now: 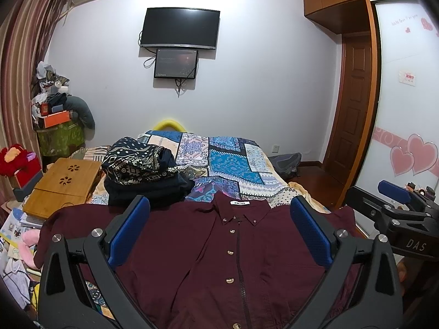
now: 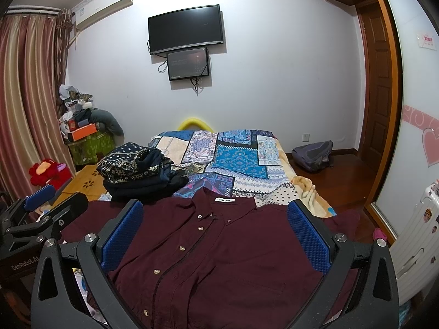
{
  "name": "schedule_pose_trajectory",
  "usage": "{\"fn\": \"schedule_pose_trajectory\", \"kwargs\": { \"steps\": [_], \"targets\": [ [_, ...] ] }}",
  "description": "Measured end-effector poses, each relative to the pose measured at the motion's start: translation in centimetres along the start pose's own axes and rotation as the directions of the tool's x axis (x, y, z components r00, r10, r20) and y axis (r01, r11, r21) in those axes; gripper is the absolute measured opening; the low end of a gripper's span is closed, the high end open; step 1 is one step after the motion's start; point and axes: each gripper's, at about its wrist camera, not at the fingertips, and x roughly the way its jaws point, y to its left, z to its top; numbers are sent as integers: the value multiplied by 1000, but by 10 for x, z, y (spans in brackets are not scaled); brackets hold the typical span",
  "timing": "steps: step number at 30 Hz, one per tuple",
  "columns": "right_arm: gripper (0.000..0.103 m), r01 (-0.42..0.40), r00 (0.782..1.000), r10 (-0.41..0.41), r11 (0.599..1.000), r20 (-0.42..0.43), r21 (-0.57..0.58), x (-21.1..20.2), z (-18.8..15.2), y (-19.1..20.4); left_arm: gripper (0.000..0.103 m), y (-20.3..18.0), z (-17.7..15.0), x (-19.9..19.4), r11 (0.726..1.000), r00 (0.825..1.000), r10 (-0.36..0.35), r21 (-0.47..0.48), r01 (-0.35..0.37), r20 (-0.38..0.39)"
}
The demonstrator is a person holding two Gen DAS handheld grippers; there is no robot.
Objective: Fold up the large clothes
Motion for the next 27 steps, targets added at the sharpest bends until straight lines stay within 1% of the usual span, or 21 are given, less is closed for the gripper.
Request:
{"fn": "schedule_pose_trajectory", "kwargs": {
  "steps": [11,18,24,27],
  "targets": [
    [103,-1,1000,1,1000,-9,2,5,-1,-1,103,4,-4,6,1000,1000,0,-14,0,-15],
    [103,3,1000,-3,1000,-25,-3,10,-2,-1,103,13,-5,14,999,999,21,-24,-21,-24],
    [103,7,999,-8,1000,-45,-11,21,0,0,103,39,-2,25,996,997,76,-51,-77,-26],
    [103,13,998,-14,1000,-57,-19,28,2,1,103,60,-1,33,989,992,125,-78,-127,-33]
  ]
}}
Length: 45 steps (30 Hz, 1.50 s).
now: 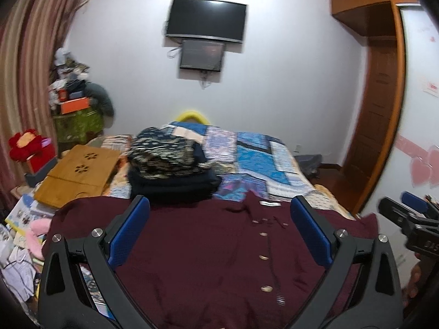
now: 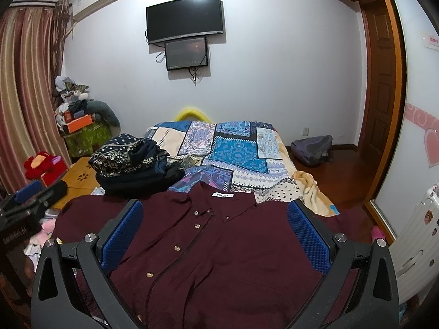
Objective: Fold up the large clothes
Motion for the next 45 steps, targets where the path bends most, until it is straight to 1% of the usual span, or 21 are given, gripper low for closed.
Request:
{"fn": "schedule_pose_trajectory", "kwargs": {
  "steps": [7,9,10,13,15,19,22,24,27,28,31,32,35,36,37,38,40,41,42,43,45],
  "targets": [
    [103,-2,999,1,1000,-47,-13,26,3,3,103,74,2,29,982,986,159,-98,-163,-43],
    [103,-1,998,0,1000,-67,-20,36,4,5,103,102,0,38,962,970,236,-129,-242,-64],
    [103,0,997,-2,1000,-78,-24,41,4,6,103,120,-2,43,943,954,289,-146,-298,-76],
    [103,9,994,-13,999,-106,-36,56,4,9,103,164,-12,54,896,915,387,-189,-403,-116],
    [103,16,992,-20,999,-123,-39,65,3,9,103,191,-20,62,871,901,400,-236,-430,-167],
    [103,30,984,-36,999,-176,-37,84,0,9,103,258,-50,79,816,892,335,-380,-436,-305],
    [103,31,974,-36,999,-226,-28,99,-3,9,102,302,-82,94,754,890,257,-498,-428,-377],
    [103,31,967,-36,999,-252,-24,107,-5,9,102,325,-108,104,701,878,221,-557,-445,-424],
    [103,34,957,-40,999,-287,-26,119,-9,12,97,348,-139,122,646,869,150,-619,-447,-471],
    [103,36,953,-43,999,-299,-27,122,-10,13,92,355,-148,128,629,873,115,-645,-434,-475],
    [103,34,945,-41,999,-324,-27,134,-12,15,88,372,-168,140,583,881,47,-703,-407,-471],
    [103,31,943,-39,999,-329,-27,138,-12,15,87,380,-175,145,558,883,26,-727,-401,-468],
    [103,29,937,-37,999,-346,-28,146,-13,17,75,393,-188,154,503,906,-40,-792,-347,-422],
    [103,31,936,-40,999,-350,-31,147,-14,18,67,396,-191,157,482,919,-70,-820,-310,-389],
    [103,33,934,-43,999,-354,-35,149,-14,19,55,398,-194,159,469,927,-95,-838,-279,-362],
    [103,35,933,-46,999,-357,-37,150,-15,19,49,397,-194,162,460,935,-112,-851,-252,-337],
    [103,35,929,-46,999,-368,-37,152,-17,19,27,395,-189,163,481,937,-100,-841,-248,-334],
    [103,33,927,-44,999,-372,-36,154,-17,19,21,390,-181,162,514,932,-68,-813,-273,-355],
    [103,31,925,-42,999,-377,-34,154,-18,19,12,384,-171,161,560,922,-15,-767,-313,-387],
    [103,30,925,-40,999,-379,-34,154,-18,19,12,379,-163,161,598,913,29,-725,-341,-406],
    [103,29,925,-40,999,-378,-37,151,-18,18,11,356,-136,157,695,884,181,-580,-425,-431]
  ]
}}
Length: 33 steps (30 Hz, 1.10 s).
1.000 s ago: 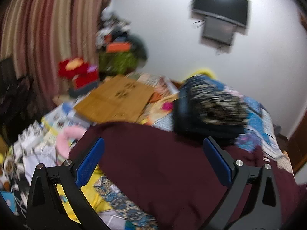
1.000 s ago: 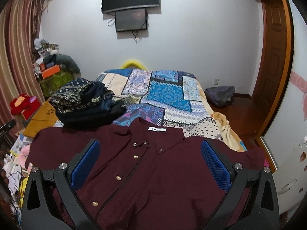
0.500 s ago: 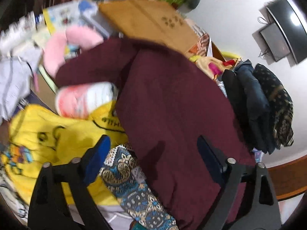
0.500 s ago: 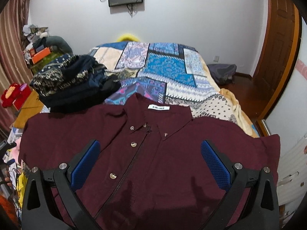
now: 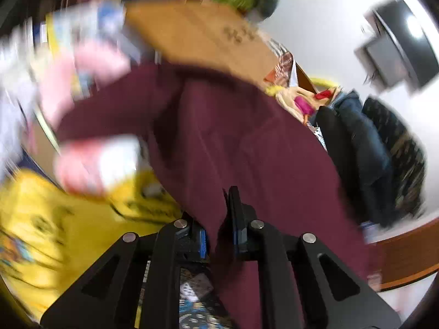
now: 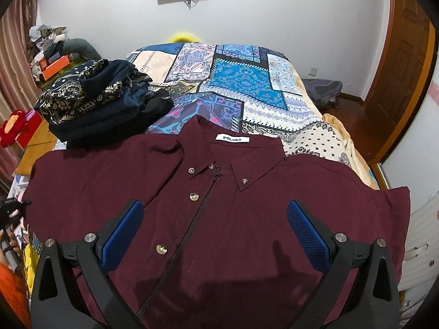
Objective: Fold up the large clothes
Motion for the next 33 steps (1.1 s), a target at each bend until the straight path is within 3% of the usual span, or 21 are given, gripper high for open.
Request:
{"fn": "schedule_pose_trajectory", "kwargs": {
  "steps": [2,5,10,14,17,20,23,26,29,33],
  "targets": [
    [103,3,1000,-3,1000,7,-1,-4,-1,-1,8,-25,0,-16,993,997,47,105,-54,64],
    [103,5,1000,-5,1000,26,7,-11,-1,-7,6,-66,-1,-49,976,989,19,212,-50,148],
    [103,9,998,-11,1000,62,30,-25,-2,-21,4,-129,-9,-108,941,963,-141,334,59,228],
    [103,20,996,-24,999,87,40,-33,-2,-32,3,-189,-30,-147,868,931,-306,461,185,201],
    [103,27,994,-32,998,109,49,-37,-2,-43,3,-230,-59,-164,796,909,-396,542,268,133],
    [103,23,992,-30,998,123,58,-42,-3,-53,3,-274,-100,-167,709,897,-441,628,321,39],
    [103,16,992,-25,998,128,68,-44,-5,-63,3,-309,-146,-157,623,896,-440,695,358,-67],
    [103,7,992,-18,997,126,80,-46,-8,-72,3,-339,-195,-135,554,907,-378,739,384,-188],
    [103,4,993,-14,996,119,86,-47,-13,-79,3,-350,-230,-106,529,912,-287,744,407,-294],
    [103,18,994,-27,996,105,86,-46,-20,-86,3,-348,-268,-75,515,896,-166,739,434,-411]
  ]
}}
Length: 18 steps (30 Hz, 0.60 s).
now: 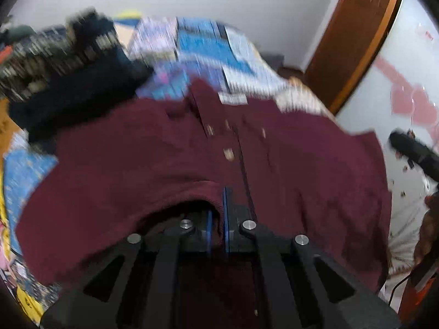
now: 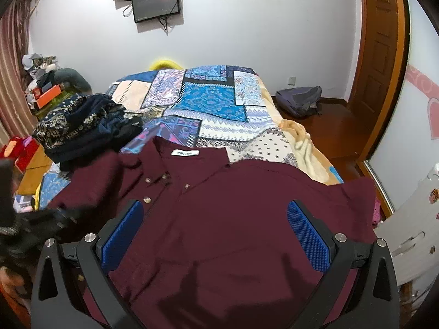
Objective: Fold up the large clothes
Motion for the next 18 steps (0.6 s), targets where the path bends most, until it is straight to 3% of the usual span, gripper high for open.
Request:
{"fn": "schedule_pose_trajectory", "kwargs": {
  "steps": [3,5,7,10,13,18],
  "targets": [
    [103,13,1000,-13,1000,-9,0,-1,-5,-6,7,-5,-13,7,999,999,24,21,-24,-36],
    [103,23,1000,-23,1000,-13,-3,-1,-6,-8,16,-8,-19,3,999,999,23,27,-22,-44],
    [103,25,1000,-25,1000,-19,-5,0,-7,-8,41,-5,-20,-8,1000,999,15,22,-14,-44],
    [103,2,1000,-2,1000,-20,12,-2,-6,-6,58,1,-21,-39,999,999,36,10,-36,25],
    [103,-47,999,47,999,0,26,-7,-2,1,70,20,-12,-67,993,988,115,-28,-113,101],
    [103,-62,998,62,998,14,-7,-7,2,19,86,85,-12,-114,959,953,220,-226,-172,207]
  ]
}}
